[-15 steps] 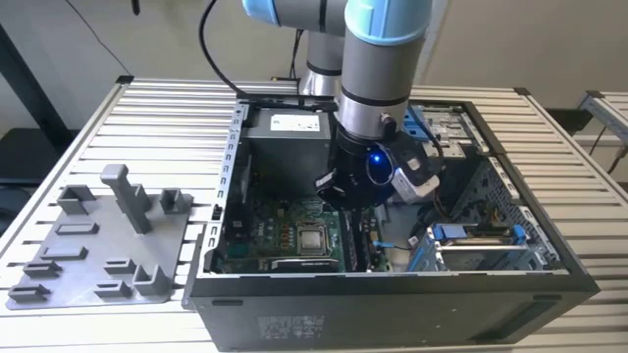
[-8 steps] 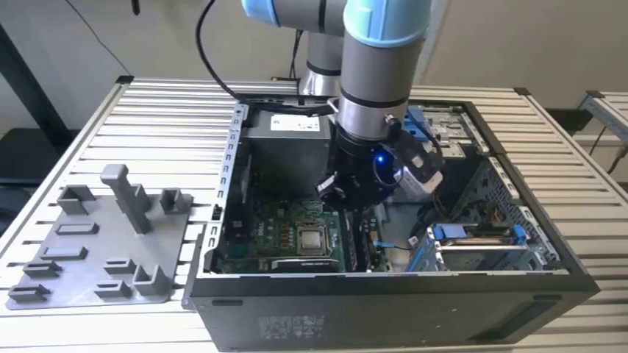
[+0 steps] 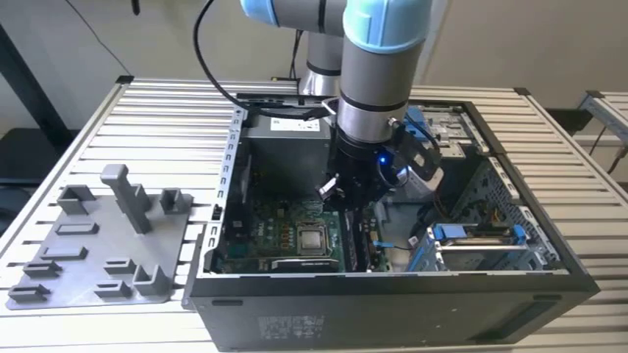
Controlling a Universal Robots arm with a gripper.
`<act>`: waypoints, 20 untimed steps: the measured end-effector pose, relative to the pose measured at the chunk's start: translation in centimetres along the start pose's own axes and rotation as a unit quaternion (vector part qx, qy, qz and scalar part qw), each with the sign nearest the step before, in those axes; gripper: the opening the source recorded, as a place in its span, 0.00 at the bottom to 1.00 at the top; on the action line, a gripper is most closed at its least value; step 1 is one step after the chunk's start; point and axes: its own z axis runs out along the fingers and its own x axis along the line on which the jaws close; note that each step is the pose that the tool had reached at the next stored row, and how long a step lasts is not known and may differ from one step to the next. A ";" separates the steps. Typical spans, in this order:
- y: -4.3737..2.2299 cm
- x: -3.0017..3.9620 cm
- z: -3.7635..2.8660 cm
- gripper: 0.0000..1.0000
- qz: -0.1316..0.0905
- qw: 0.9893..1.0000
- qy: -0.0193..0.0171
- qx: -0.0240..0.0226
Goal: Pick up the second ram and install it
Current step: 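Press down the second ram until it locks into place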
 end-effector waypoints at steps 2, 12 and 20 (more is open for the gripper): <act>0.00 0.00 0.01 0.11 -0.014 1.000 -0.001 -0.002; 0.01 0.01 0.20 0.11 -0.104 0.995 -0.005 -0.006; -0.01 0.06 0.25 0.11 -0.170 0.985 -0.011 -0.007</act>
